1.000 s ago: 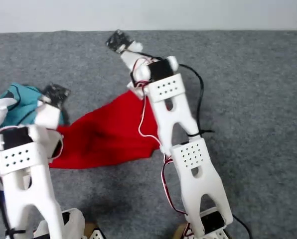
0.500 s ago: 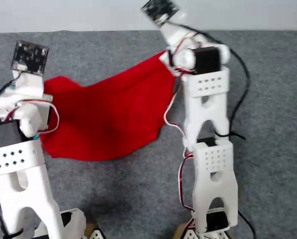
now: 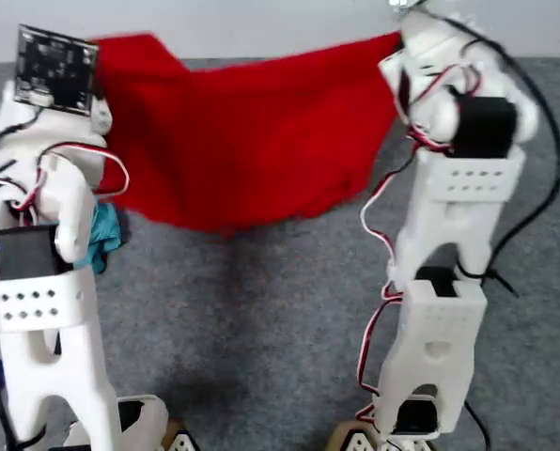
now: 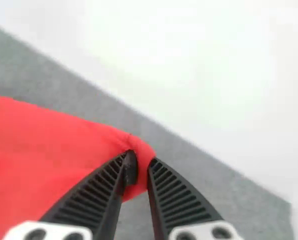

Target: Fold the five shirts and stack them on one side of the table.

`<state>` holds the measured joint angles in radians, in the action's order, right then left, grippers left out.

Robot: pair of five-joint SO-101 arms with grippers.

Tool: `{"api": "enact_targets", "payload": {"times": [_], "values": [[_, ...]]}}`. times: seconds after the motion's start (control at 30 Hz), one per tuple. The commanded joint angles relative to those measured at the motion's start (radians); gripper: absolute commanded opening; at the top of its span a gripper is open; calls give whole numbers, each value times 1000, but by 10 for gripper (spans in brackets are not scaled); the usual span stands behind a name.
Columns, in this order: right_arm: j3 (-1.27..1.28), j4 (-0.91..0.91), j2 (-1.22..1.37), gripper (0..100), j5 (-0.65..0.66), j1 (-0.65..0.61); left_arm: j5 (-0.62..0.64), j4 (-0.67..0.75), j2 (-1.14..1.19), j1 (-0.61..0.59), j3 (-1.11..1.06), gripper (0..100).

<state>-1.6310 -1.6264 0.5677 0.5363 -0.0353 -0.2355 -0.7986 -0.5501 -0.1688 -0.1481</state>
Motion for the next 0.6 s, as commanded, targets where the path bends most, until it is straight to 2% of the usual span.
{"api": "enact_targets", "payload": {"times": [0.0, 0.07, 0.17, 0.3, 0.43, 0.57], "values": [[-51, 19, -94, 10, 9, 33, 2, 5, -18, 6, 87, 5], [-51, -22, -104, 10, 15, 33, 2, -63, -20, 6, 85, 5], [-49, -163, -90, 10, 91, 15, -20, -203, -12, 6, 64, 5], [40, -171, -74, 10, 132, 33, -117, -367, 15, 6, 1, 5], [270, -171, -124, 10, 160, 38, -193, -470, 43, 34, -104, 5], [531, -171, -222, 10, 160, 30, -256, -500, 44, 38, -186, 5]]}}
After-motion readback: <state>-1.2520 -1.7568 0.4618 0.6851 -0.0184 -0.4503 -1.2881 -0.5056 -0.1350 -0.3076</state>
